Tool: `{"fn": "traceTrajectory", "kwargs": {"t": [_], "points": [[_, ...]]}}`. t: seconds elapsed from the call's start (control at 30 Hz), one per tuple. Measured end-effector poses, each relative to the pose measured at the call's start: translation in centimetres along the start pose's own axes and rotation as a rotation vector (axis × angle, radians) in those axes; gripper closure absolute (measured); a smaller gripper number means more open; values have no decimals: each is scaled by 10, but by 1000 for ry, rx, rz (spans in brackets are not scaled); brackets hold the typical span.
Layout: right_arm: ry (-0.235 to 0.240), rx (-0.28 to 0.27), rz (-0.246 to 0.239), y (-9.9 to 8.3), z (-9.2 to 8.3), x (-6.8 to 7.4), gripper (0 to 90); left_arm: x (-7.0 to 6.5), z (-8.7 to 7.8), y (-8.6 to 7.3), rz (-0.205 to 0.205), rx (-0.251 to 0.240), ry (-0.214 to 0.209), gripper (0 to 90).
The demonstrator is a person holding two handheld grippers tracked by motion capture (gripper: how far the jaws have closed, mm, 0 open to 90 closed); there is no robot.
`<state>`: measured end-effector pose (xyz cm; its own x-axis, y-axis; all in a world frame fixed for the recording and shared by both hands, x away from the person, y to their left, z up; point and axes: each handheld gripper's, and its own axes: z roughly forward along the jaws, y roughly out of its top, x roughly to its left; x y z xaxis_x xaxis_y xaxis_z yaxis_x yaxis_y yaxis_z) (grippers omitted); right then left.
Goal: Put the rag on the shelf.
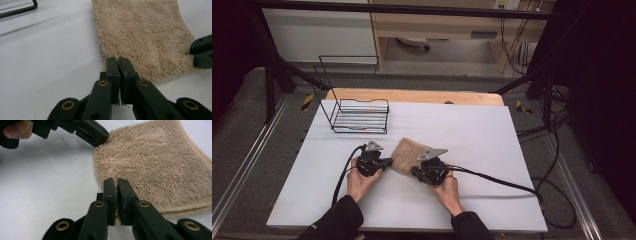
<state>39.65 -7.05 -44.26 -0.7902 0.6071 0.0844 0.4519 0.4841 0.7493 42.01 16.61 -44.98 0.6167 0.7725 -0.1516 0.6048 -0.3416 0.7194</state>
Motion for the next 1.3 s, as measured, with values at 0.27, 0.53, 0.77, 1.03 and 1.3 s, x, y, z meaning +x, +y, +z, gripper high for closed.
{"fn": "traceTrajectory", "kwargs": {"t": [0.27,0.53,0.77,1.03,1.3], "points": [[-26,27,-19,-9,-4,1,701,0,0,0,0,-1,-1,866],[-26,23,-10,-8,-3,1,866,1,-3,1,3,-8,-9,870],[20,13,5,0,-4,17,867,11,-18,4,-4,-18,-14,871],[82,-1,22,7,11,41,867,23,-30,-1,16,26,2,870],[126,-8,20,15,29,65,864,35,-41,-9,38,39,33,871]]}}
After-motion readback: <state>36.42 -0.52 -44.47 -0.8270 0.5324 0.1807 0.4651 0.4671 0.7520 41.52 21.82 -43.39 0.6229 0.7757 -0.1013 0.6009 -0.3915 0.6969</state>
